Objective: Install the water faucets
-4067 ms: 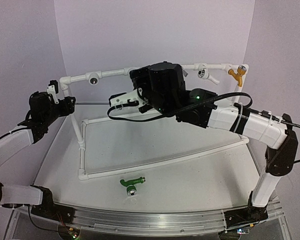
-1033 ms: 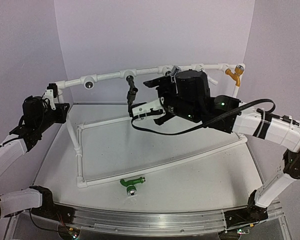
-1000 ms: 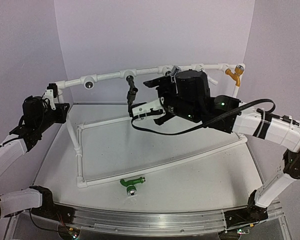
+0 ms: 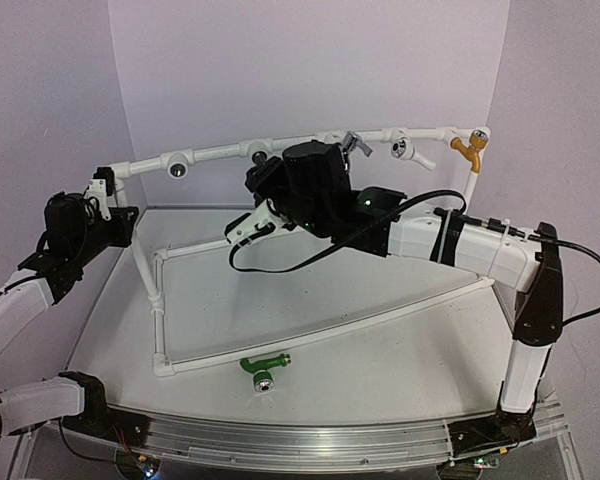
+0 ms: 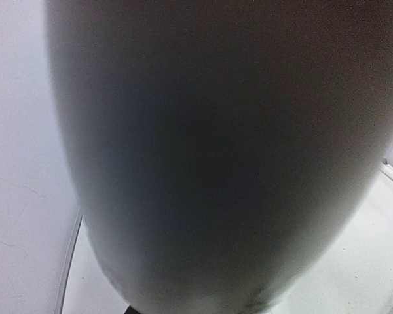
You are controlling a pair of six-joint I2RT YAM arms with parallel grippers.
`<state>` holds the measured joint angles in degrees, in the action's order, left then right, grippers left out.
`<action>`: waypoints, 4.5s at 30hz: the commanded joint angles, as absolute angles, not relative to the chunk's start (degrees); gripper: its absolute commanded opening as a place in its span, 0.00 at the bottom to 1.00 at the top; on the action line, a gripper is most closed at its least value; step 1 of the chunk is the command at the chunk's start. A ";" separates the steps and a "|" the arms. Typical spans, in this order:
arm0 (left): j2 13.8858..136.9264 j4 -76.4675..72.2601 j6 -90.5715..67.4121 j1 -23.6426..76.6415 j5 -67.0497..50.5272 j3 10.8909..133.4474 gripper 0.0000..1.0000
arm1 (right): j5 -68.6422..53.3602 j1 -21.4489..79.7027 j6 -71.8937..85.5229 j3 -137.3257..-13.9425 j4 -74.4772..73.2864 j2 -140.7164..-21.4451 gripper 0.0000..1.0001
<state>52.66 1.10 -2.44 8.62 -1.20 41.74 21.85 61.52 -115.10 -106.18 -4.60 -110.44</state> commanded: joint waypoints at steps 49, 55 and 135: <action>52.98 4.17 -5.98 8.07 -2.60 43.31 0.00 | 4.24 57.42 16.49 -69.16 29.50 -90.74 0.80; 53.00 4.21 -6.05 8.08 -3.08 43.48 0.00 | -8.90 59.96 -7.78 -66.06 12.68 -84.79 0.87; 53.00 4.31 -5.84 7.86 -5.11 43.10 0.00 | 25.17 57.51 36.16 -94.69 30.26 -104.13 0.00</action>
